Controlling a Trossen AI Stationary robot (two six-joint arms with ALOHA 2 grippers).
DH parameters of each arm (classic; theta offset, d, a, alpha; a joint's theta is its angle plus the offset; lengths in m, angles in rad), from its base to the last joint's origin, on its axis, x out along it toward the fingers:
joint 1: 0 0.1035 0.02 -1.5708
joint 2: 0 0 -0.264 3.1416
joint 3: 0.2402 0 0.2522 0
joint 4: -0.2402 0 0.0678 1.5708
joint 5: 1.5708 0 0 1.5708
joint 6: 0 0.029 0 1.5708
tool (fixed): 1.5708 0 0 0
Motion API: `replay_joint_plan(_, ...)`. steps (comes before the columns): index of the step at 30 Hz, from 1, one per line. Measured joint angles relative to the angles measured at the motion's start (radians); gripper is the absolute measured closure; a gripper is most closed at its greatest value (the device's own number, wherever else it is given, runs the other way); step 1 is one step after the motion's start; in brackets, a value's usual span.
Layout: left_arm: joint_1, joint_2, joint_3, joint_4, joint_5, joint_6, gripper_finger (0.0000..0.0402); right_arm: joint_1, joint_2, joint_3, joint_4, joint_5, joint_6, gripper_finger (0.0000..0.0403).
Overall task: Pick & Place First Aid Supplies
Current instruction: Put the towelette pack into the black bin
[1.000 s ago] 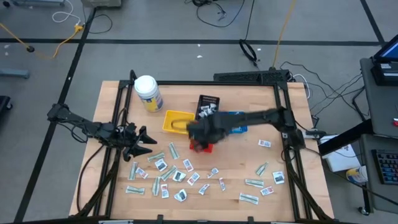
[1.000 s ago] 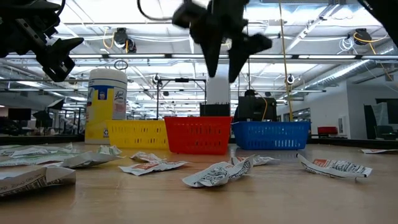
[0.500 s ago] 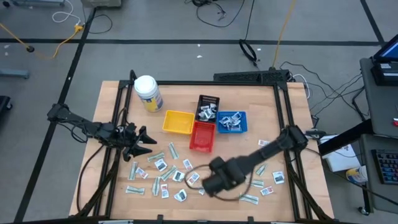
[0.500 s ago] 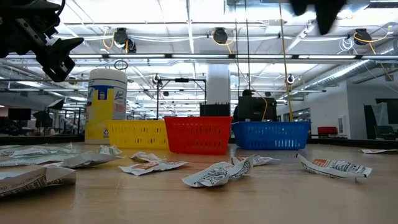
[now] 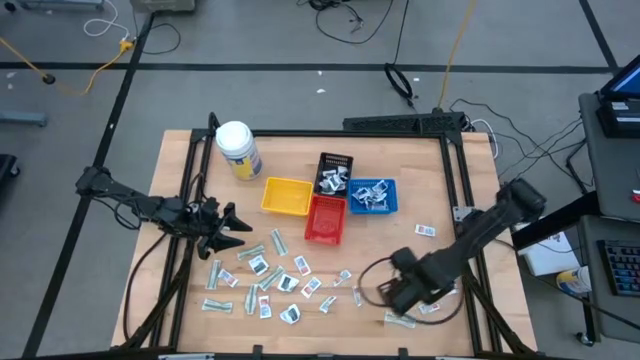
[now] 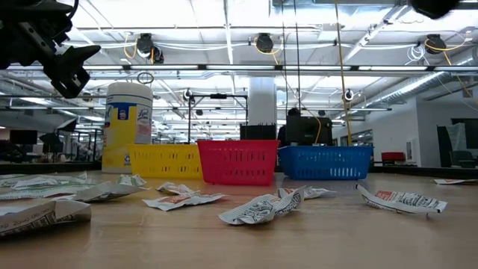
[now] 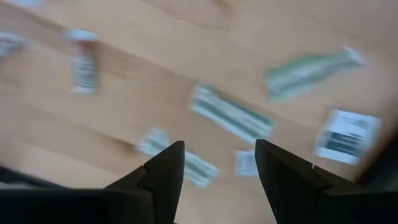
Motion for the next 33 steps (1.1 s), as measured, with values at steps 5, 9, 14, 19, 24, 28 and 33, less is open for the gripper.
replay_joint_plan(5,0.0,0.0,0.0,0.001,0.0,0.0,0.0144,0.029,-0.142,-0.183,-0.004,-0.084,0.028,0.0211)
replay_joint_plan(9,0.0,0.0,0.0,0.001,0.0,0.0,0.0144,0.052,-0.24,-0.312,-0.008,-0.145,0.015,0.0211)
replay_joint_plan(14,0.0,0.0,0.0,0.0,0.0,0.0,0.0144,0.062,-0.326,-0.455,0.01,-0.222,0.013,0.0211)
replay_joint_plan(19,0.0,0.0,0.0,0.0,0.0,0.0,0.0144,0.065,-0.334,-0.563,0.13,-0.242,0.009,0.0211)
replay_joint_plan(24,0.0,0.0,0.0,0.0,0.0,0.0,0.0144,0.064,-0.334,-0.65,0.271,-0.241,0.025,0.0211)
replay_joint_plan(28,0.0,0.0,0.0,0.0,0.0,0.0,0.0144,0.064,-0.334,-0.704,0.355,-0.243,0.029,0.0211)
replay_joint_plan(33,0.0,0.0,0.0,0.0,0.0,0.0,0.0144,0.061,-0.337,-0.779,0.486,-0.29,0.031,0.0212)
